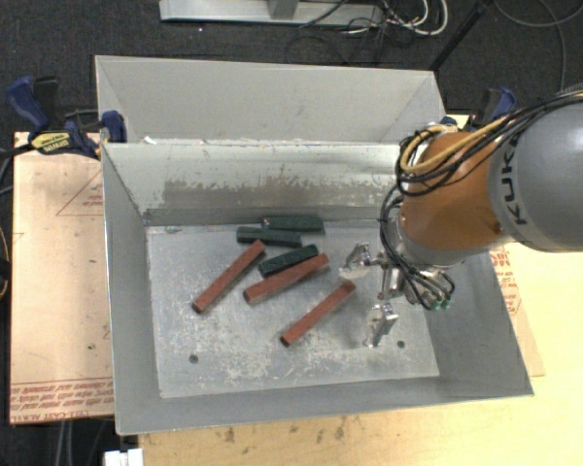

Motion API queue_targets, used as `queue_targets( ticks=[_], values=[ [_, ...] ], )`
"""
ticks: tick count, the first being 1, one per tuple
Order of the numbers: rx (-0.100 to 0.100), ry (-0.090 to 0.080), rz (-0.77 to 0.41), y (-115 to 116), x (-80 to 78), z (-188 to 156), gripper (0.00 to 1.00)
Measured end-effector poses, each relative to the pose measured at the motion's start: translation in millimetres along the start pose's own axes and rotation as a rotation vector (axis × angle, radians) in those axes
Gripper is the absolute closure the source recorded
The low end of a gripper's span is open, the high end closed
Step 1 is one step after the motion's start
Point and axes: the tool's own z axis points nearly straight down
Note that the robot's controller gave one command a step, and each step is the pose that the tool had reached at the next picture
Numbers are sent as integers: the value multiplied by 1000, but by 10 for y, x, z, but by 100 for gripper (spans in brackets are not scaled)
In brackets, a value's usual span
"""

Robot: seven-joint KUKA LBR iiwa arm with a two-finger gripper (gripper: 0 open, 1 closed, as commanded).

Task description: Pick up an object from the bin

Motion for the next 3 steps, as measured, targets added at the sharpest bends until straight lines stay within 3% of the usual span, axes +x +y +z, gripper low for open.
queue_targets(
  ticks=[1, 2, 3],
  values=[
    [2, -17, -230, 405, -146, 276, 100],
    [2, -17, -230, 405, -146, 276, 100],
    [-3, 4, -207, 251, -62, -915, 100]
  ],
)
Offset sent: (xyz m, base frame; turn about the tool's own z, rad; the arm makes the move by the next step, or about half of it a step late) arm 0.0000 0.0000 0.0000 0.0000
